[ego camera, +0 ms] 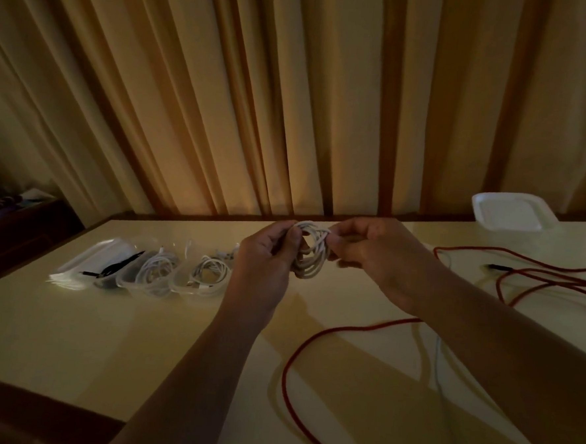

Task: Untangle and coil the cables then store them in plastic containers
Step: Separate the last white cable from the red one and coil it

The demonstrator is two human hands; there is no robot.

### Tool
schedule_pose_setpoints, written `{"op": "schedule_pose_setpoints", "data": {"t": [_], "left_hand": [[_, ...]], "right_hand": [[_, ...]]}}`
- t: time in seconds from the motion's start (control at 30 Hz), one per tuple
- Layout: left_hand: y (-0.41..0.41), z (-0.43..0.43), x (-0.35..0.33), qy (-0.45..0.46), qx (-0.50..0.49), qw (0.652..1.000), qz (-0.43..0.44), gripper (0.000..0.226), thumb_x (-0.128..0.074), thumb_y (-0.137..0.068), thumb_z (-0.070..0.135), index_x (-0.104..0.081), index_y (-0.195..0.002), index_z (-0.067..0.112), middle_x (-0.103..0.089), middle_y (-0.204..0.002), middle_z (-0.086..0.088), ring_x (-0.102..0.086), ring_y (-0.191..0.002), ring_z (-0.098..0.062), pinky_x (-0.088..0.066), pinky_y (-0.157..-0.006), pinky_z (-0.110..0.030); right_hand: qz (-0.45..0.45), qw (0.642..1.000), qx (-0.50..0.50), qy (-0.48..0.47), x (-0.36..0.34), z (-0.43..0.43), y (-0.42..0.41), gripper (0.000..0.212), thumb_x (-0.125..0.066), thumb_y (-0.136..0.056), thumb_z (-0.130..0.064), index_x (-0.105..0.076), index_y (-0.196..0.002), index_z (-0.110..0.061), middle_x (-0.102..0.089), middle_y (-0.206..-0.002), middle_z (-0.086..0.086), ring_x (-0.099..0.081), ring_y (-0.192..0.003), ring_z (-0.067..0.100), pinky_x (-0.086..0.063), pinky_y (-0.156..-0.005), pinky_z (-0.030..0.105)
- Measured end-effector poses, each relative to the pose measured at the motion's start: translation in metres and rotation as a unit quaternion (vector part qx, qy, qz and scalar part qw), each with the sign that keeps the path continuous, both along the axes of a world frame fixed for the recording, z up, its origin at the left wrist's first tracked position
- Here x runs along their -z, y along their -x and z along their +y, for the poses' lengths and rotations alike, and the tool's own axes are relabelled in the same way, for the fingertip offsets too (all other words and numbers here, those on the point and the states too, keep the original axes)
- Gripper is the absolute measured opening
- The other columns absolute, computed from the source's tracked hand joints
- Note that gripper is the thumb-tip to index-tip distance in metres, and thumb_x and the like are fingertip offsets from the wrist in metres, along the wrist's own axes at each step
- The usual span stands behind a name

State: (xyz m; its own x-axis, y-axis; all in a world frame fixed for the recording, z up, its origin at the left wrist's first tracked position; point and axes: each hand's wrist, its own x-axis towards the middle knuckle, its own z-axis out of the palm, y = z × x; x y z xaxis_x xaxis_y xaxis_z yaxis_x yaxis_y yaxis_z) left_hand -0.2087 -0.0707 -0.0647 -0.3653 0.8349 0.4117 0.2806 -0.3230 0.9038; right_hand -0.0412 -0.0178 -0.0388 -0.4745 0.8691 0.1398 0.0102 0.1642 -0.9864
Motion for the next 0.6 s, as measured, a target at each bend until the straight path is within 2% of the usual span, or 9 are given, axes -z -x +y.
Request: {"op": "schedule_pose_setpoints", "data": {"t": [0.07,0.17,0.23,0.37,0.5,0.6], "left_hand": [[0.000,0.001,0.003,0.008,-0.012,1.000,0.009,0.021,-0.055,-0.106,0.023,-0.074,-0.113,0.024,-0.078,-0.100,0.000,-0.072,-0.096,-0.019,-0.060,-0.090,-0.048],[-0.003,0.002,0.005,0.011,-0.027,0.999,0.026,0.022,-0.054,-0.106,0.029,-0.073,-0.117,0.024,-0.077,-0.097,0.003,-0.070,-0.085,-0.012,-0.057,-0.072,-0.038],[-0.005,0.002,0.006,0.006,-0.039,0.998,0.051,0.022,-0.054,-0.106,0.031,-0.073,-0.116,0.025,-0.077,-0.094,0.005,-0.069,-0.078,-0.009,-0.055,-0.066,-0.033],[-0.005,0.004,0.007,0.008,-0.068,0.996,0.049,0.022,-0.055,-0.106,0.030,-0.074,-0.115,0.025,-0.077,-0.095,0.009,-0.071,-0.085,-0.005,-0.054,-0.069,-0.027],[-0.006,0.005,0.007,0.008,-0.078,0.996,0.034,0.022,-0.055,-0.106,0.028,-0.075,-0.114,0.025,-0.077,-0.098,0.009,-0.072,-0.092,-0.006,-0.059,-0.081,-0.031],[-0.007,0.005,0.006,0.005,-0.088,0.996,0.025,0.022,-0.055,-0.106,0.028,-0.075,-0.113,0.026,-0.077,-0.099,0.011,-0.072,-0.095,-0.005,-0.059,-0.086,-0.033]], "right_hand": [[-0.002,1.000,-0.017,0.020,0.001,-0.001,0.000,0.011,-0.064,-0.096,-0.013,-0.074,-0.100,-0.012,-0.075,-0.095,0.006,-0.068,-0.093,0.022,-0.052,-0.083,0.035],[0.074,0.987,-0.046,0.139,0.002,-0.002,0.000,0.017,-0.059,-0.099,-0.008,-0.073,-0.108,-0.005,-0.076,-0.105,0.012,-0.070,-0.100,0.024,-0.056,-0.087,0.035],[0.109,0.977,-0.047,0.177,0.002,-0.003,0.001,0.018,-0.057,-0.100,-0.006,-0.072,-0.109,-0.003,-0.076,-0.106,0.014,-0.071,-0.102,0.027,-0.057,-0.088,0.036],[0.110,0.984,-0.037,0.137,0.001,-0.005,0.000,0.020,-0.065,-0.094,-0.002,-0.067,-0.114,-0.003,-0.076,-0.105,0.016,-0.075,-0.098,0.027,-0.061,-0.086,0.039],[0.083,0.993,-0.018,0.076,-0.004,-0.011,-0.002,0.037,-0.076,-0.082,0.005,-0.064,-0.115,-0.006,-0.072,-0.106,0.016,-0.076,-0.093,0.026,-0.063,-0.080,0.041],[0.066,0.995,-0.012,0.068,-0.004,-0.014,0.000,0.039,-0.078,-0.080,0.005,-0.063,-0.114,-0.007,-0.074,-0.101,0.017,-0.076,-0.090,0.025,-0.063,-0.081,0.040]]}}
